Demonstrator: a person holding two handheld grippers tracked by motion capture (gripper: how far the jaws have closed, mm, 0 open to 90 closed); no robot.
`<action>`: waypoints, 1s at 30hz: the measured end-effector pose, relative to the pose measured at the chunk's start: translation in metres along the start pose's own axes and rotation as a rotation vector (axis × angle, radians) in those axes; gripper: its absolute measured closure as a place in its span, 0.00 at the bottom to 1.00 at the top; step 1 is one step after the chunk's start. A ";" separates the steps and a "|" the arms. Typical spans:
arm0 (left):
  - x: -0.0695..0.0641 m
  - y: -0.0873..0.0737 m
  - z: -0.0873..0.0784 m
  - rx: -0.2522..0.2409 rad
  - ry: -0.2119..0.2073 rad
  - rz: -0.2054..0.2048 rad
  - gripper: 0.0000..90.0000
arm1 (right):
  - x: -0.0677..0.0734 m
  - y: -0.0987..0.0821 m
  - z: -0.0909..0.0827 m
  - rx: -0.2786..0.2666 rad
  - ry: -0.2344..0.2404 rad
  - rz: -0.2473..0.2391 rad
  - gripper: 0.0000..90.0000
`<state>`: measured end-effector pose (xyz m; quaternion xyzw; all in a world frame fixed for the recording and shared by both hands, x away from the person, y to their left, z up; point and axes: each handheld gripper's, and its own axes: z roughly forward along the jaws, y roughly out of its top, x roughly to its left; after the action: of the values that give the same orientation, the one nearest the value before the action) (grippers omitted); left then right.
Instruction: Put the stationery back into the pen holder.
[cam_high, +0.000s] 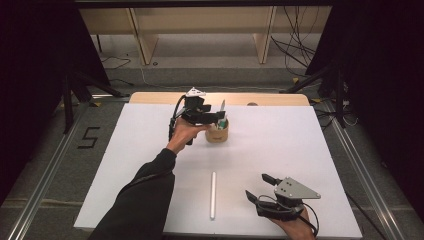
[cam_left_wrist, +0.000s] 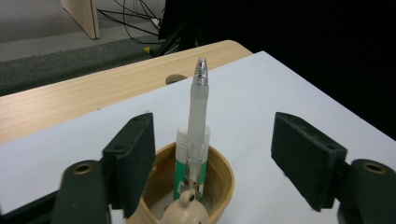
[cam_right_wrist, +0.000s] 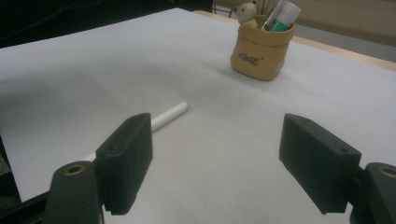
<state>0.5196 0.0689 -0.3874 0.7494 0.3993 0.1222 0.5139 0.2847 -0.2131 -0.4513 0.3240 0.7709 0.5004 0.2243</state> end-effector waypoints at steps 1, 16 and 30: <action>-0.001 0.000 -0.005 0.006 -0.001 -0.005 0.30 | 0.000 0.000 0.000 0.002 -0.002 0.004 0.30; -0.015 -0.046 -0.042 0.108 0.013 -0.042 0.22 | 0.000 0.000 0.002 0.030 -0.031 0.033 0.29; -0.021 -0.090 -0.080 0.085 0.006 -0.027 0.20 | 0.012 0.003 0.010 0.084 -0.061 0.088 0.29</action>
<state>0.4156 0.1209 -0.4254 0.7647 0.4157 0.1002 0.4821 0.2840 -0.1970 -0.4524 0.3819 0.7691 0.4667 0.2118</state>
